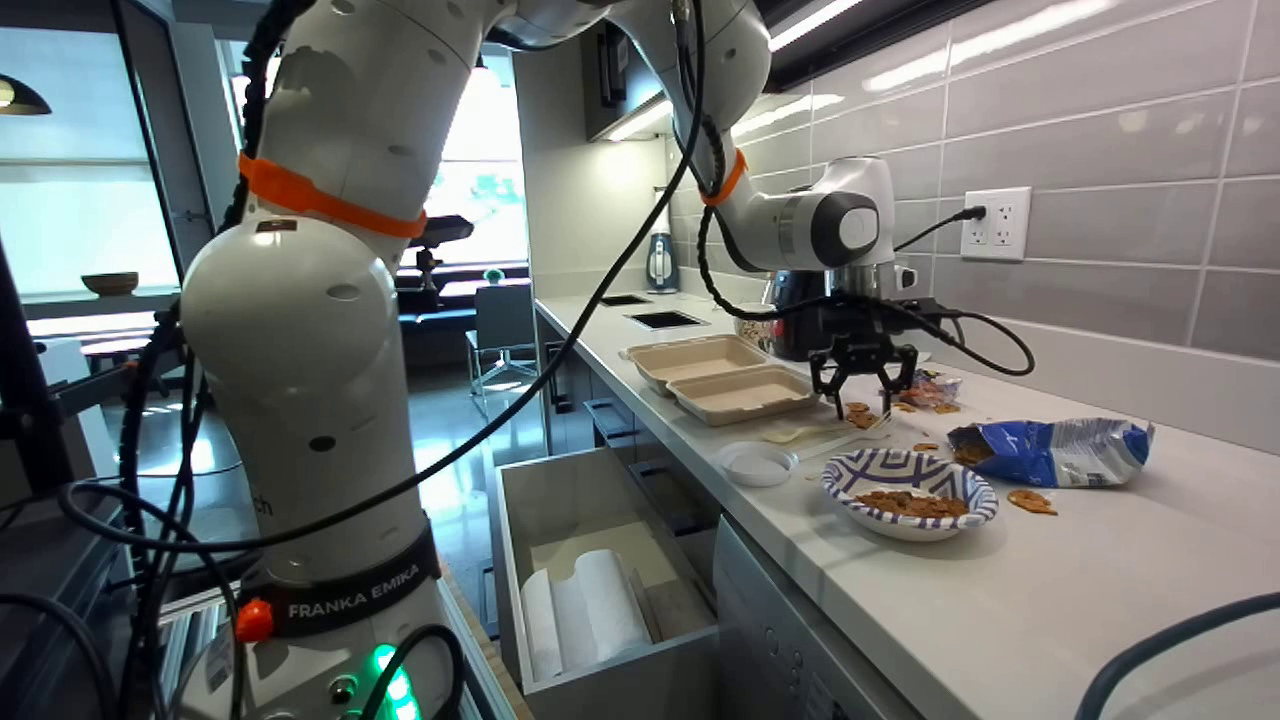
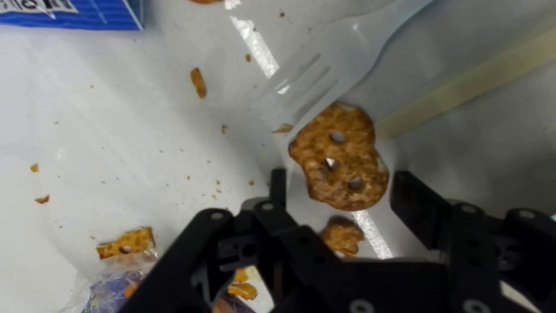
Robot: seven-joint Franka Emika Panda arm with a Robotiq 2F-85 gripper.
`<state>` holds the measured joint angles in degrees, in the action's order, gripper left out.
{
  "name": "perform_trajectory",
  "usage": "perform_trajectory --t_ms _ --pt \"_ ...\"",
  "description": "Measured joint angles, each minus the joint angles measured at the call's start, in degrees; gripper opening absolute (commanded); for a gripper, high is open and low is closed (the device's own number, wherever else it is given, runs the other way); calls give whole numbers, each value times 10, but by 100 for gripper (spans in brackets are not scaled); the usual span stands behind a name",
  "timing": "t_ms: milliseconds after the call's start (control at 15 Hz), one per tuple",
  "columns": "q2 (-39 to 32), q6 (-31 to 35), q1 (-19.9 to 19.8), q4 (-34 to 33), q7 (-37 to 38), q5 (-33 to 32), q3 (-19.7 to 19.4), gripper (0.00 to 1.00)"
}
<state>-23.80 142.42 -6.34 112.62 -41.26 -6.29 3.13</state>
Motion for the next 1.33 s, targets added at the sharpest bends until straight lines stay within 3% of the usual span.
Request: perform_trajectory --t_ms 667,933,1067,1333 --pt "0 0 -1 -2 1 -2 -6 73" --pt "1 -1 -2 -1 1 -2 -7 55" --pt "3 -1 -4 0 0 -2 -8 52" --pt "4 -2 -5 1 0 -2 -8 64"
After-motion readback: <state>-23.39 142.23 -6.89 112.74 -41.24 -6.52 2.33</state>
